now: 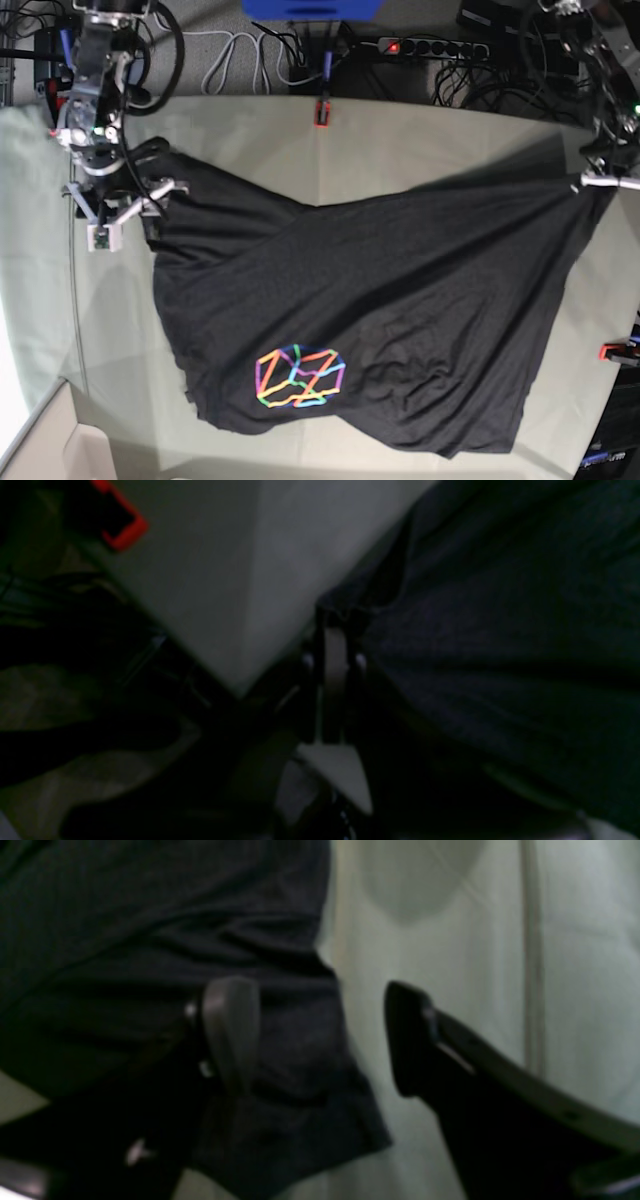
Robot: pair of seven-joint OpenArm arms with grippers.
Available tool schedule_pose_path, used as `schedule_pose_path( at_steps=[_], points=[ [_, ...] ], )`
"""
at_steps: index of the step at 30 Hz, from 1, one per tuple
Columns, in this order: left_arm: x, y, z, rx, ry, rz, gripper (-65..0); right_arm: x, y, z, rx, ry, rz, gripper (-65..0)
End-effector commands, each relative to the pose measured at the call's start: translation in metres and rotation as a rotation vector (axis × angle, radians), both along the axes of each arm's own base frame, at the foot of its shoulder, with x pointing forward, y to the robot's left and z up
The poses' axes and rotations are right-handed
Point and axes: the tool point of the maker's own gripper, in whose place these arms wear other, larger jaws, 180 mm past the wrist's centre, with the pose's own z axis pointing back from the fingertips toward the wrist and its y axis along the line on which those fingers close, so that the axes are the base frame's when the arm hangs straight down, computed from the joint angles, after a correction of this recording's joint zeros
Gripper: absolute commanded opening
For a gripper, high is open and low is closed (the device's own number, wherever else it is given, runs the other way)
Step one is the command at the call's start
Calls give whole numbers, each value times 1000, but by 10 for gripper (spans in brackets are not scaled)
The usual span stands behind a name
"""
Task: Layout the t-shirt on the table in an organized manner, then fold the t-shirt properly
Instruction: 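Hold the shirt edge with both grippers and drag it away from the print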
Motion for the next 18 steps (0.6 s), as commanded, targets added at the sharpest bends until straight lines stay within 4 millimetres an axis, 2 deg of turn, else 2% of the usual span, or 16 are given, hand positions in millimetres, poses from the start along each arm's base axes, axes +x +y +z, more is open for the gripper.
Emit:
schedule_pose_path(
  at_steps=[1, 4, 6, 10, 11, 13, 16, 18],
  points=[
    [3, 8, 11, 36, -23, 0, -648, 2, -1, -1, 5, -7, 4, -211],
    [4, 11, 14, 46, -23, -5, -648, -7, -1, -20, 22, 45, -2, -201],
    [6, 14, 15, 47, -26, -6, -648, -11, -2, -26, 22, 62, -3, -209],
    [9, 16, 8, 32, -19, 8, -648, -21, -1, -39, 34, 100, -7, -257],
    [8, 19, 8, 36, -15, 8, -648, -23, 0, -41, 36, 107, -4, -285],
    [9, 22, 9, 40, -14, 3, -648, -29, -3, -44, 30, 121, -2, -387],
    [10, 22, 11, 44, -17, 2, -648, -40, -7, -45, 17, 135, 1, -642],
    [9, 24, 14, 52, -20, 3, -648, -53, -7, -43, 5, 144, 6, -650]
  ],
)
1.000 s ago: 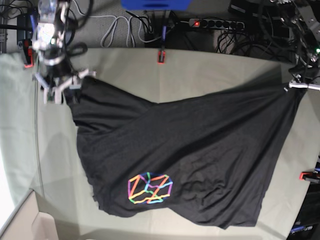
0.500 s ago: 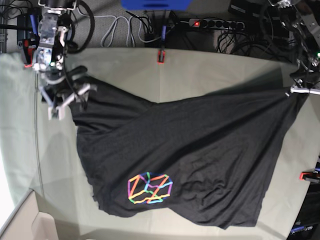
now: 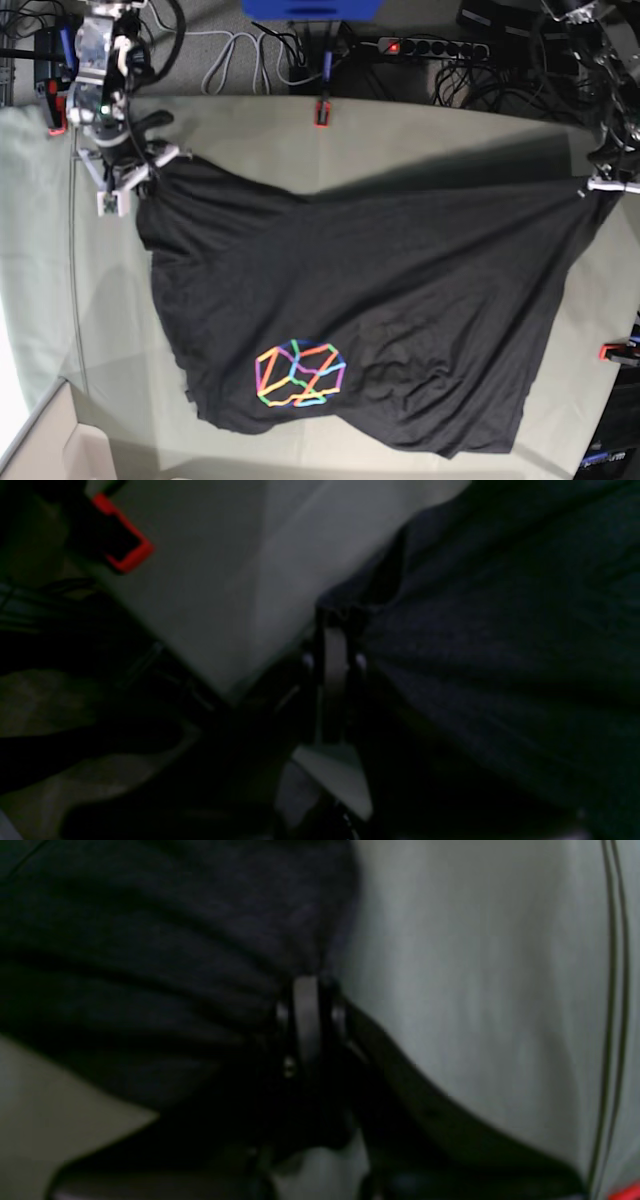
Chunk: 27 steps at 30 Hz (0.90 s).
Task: Layout the t-shirt on the table in an organized manner, then fold the t-shirt properly
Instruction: 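Hold the shirt edge with both grippers and drag it away from the print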
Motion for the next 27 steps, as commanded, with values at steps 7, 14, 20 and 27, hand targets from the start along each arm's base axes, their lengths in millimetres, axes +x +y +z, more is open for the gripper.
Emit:
schedule_pose_path(
  at_steps=[7, 14, 20, 27],
  points=[
    [-7, 8, 47, 129, -48, -37, -648, -44, 8, 56, -72, -66, 62, -650],
    [-43, 35, 107, 248, -68, 38, -648, -79, 16, 93, -113, -78, 105, -650],
    [-66, 56, 122, 312, -4, -22, -648, -107, 20, 95, -102, -89, 121, -650],
    [-86, 62, 112, 282, 81, -12, -648, -130, 48, 94, -34, -90, 168, -650]
  ],
)
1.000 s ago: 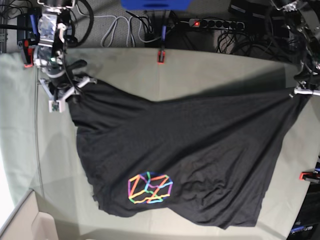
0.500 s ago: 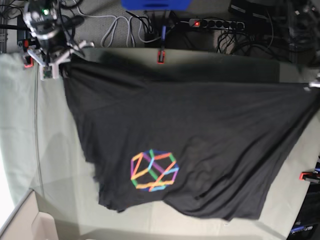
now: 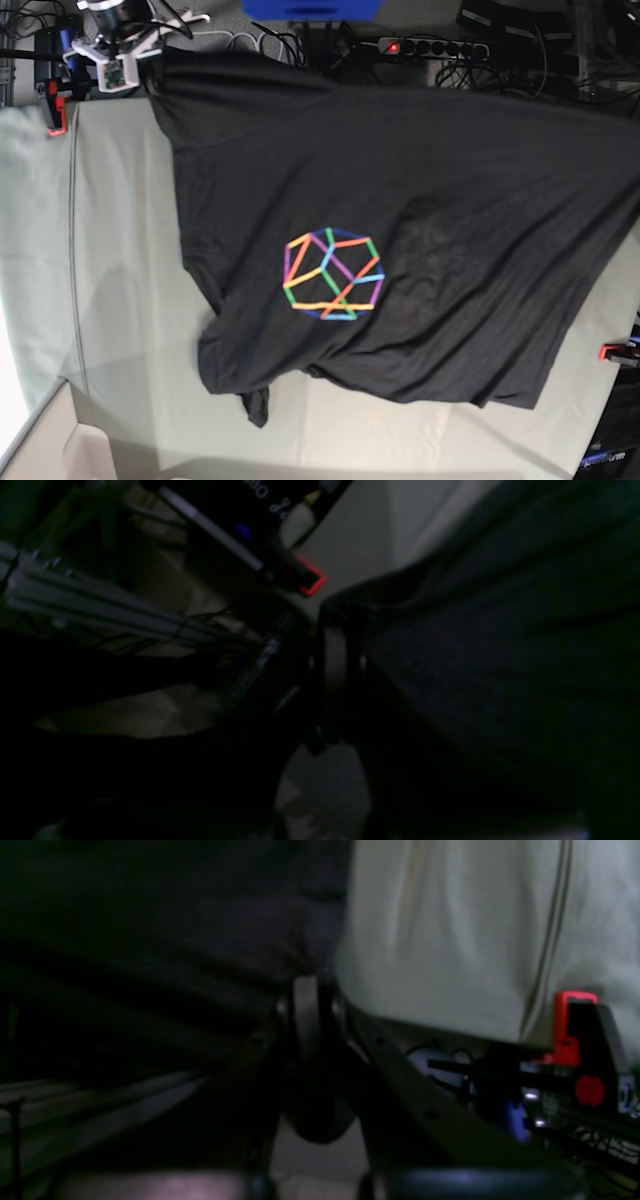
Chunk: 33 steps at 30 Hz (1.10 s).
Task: Layout the t-shirt on the table in an organized manner, then fold the t-shirt properly
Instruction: 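Hold the shirt edge with both grippers and drag it away from the print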
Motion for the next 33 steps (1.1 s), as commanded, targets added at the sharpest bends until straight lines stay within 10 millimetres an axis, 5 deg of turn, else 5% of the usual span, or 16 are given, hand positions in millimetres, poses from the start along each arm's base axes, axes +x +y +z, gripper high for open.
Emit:
schedule_pose_path(
  at_steps=[1, 14, 20, 33],
  points=[
    [-2, 10, 14, 50, -19, 12, -648, 0, 0, 7, 6, -30, -16, -650],
    [-35, 48, 50, 113, -155, 217, -648, 0, -40, 15, -45, -70, -248, -650],
    [-12, 33, 37, 79, -132, 139, -648, 0, -40, 14, -43, -70, -247, -650],
    [-9, 29, 33, 61, -142, 137, -648, 1, -41, 15, -45, -73, -249, -650]
  ],
)
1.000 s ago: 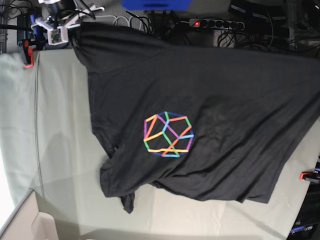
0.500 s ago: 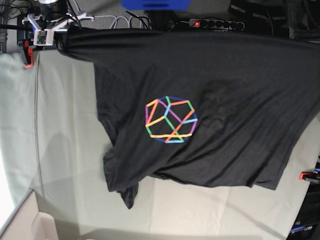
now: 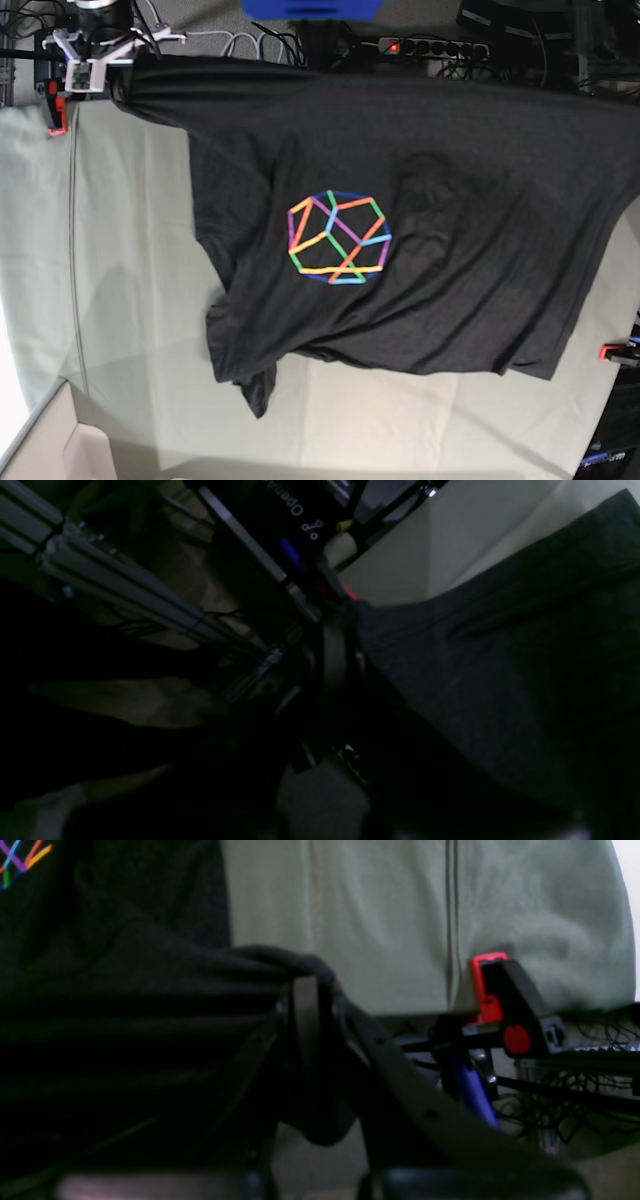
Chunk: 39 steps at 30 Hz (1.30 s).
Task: Layout the t-shirt on the table in an organized manner, then fold the t-shirt properly
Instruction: 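Hold the shirt edge with both grippers and drag it away from the print, then regrasp the shirt edge with the right gripper and pull it outward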
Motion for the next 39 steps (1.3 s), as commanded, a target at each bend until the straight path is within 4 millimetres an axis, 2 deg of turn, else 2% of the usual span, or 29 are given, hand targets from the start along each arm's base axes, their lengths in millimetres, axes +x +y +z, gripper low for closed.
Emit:
schedule_pose_path(
  at_steps=[1, 3, 5, 10, 14, 18, 19, 23, 27, 32, 36, 39],
  points=[
    [3, 7, 16, 55, -28, -2, -648, 3, -1, 8, -7, -30, 1, -650],
    [3, 6, 14, 49, -28, -1, -648, 8, -1, 7, -4, -37, 0, -650],
    [8, 4, 12, 40, -31, -11, -648, 3, 0, -4, 10, -12, -9, -650],
    [8, 3, -19, -49, -1, -9, -648, -9, 0, -36, 40, 60, -9, -636],
    [6, 4, -32, -88, 7, -1, -648, -18, 12, -53, 64, 117, 63, -463],
    [6, 4, -33, -92, 5, -1, -648, -14, 2, -49, 43, 102, 64, -336],
    [7, 3, -33, -91, 4, -3, -648, -8, -2, -47, 34, 87, 59, -324],
    [9, 4, -32, -90, -3, 1, -648, 39, -23, -29, -11, -28, 23, -319],
    [7, 4, -32, -90, 4, 1, -648, 93, -24, -20, -7, -134, 34, -317],
    [6, 4, -32, -89, 3, 4, -648, 151, -2, -23, 32, -196, 122, -316],
    [6, 4, -33, -91, 4, 6, -648, 175, 21, -39, 77, -182, 181, -316],
    [5, 4, -33, -92, 6, 7, -648, 183, 37, -47, 100, -168, 221, -313]
  ],
)
